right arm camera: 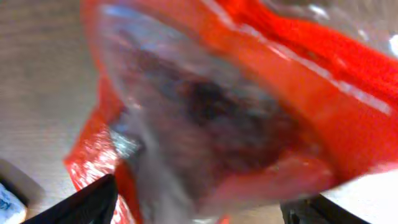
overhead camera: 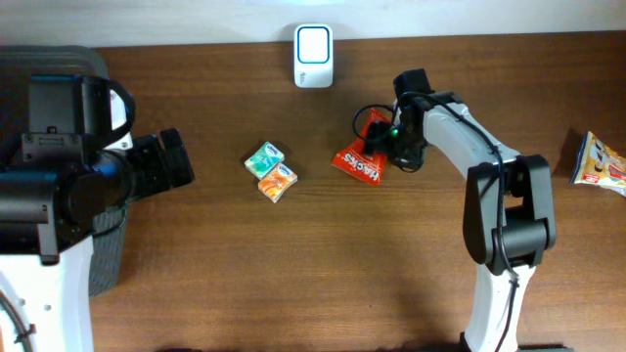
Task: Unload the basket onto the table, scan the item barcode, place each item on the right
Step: 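Return the right gripper to the red bag and grasp it, then hold the red bag up toward the scanner with the right gripper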
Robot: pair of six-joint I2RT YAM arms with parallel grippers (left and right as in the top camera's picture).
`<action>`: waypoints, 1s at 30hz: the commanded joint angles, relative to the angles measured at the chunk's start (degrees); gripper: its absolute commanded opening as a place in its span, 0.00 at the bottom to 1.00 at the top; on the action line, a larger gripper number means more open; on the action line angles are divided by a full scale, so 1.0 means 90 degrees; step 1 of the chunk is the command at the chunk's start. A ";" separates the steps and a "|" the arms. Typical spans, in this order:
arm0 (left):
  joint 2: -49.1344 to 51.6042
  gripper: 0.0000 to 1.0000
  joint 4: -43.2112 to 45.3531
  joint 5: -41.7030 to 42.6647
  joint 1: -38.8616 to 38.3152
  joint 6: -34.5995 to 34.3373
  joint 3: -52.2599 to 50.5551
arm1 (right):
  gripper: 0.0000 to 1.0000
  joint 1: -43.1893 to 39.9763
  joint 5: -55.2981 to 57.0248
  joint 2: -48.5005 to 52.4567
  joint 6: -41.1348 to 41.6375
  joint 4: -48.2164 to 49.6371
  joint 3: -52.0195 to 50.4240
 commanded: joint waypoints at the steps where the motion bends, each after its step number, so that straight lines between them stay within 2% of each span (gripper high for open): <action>1: -0.0010 0.99 -0.0007 0.0019 0.0029 0.0005 0.0039 | 0.78 0.0107 -0.0131 0.0039 0.0049 0.0291 -0.0051; 4: -0.0010 0.99 -0.0007 0.0019 0.0029 0.0005 0.0039 | 0.51 0.0092 -0.0112 0.0039 0.0049 0.0406 -0.0051; 5: -0.0010 0.99 -0.0007 0.0019 0.0029 0.0005 0.0039 | 0.47 0.0092 -0.0029 0.0039 0.0049 0.0408 -0.0051; 7: -0.0010 0.99 -0.0007 0.0019 0.0029 0.0005 0.0039 | 0.49 0.0095 0.0114 0.0039 0.0046 0.0403 -0.0051; 8: -0.0010 0.99 -0.0007 0.0019 0.0027 0.0005 0.0039 | 0.53 0.0095 0.0134 0.0039 0.0046 0.0403 -0.0051; 13: -0.0010 0.99 -0.0007 0.0019 0.0029 0.0005 0.0039 | 0.53 0.0092 0.0546 0.0039 0.0046 0.0452 -0.0138; 15: -0.0010 0.99 -0.0007 0.0019 0.0029 0.0005 0.0039 | 0.39 0.0095 0.0556 0.0039 0.0046 0.0427 -0.0158; 17: -0.0010 0.99 -0.0007 0.0019 0.0029 0.0005 0.0039 | 0.05 0.0095 0.0471 0.0039 0.0049 0.0420 -0.0158; 23: -0.0010 0.99 -0.0007 0.0019 0.0029 0.0005 0.0039 | 0.04 -0.0112 -0.1217 -0.0056 0.0049 0.0347 0.0359; 25: -0.0010 0.99 -0.0007 0.0019 0.0029 0.0005 0.0039 | 0.04 -0.0291 -0.2280 -0.0107 0.0051 0.0243 0.0714; 26: -0.0010 0.99 -0.0007 0.0019 0.0029 0.0005 0.0039 | 0.04 -0.0432 -0.3279 -0.0107 0.0102 0.0126 0.0996; 30: -0.0010 0.99 -0.0007 0.0019 0.0029 0.0005 0.0039 | 0.04 -0.0670 -0.5343 -0.0109 0.0891 -0.0061 0.1260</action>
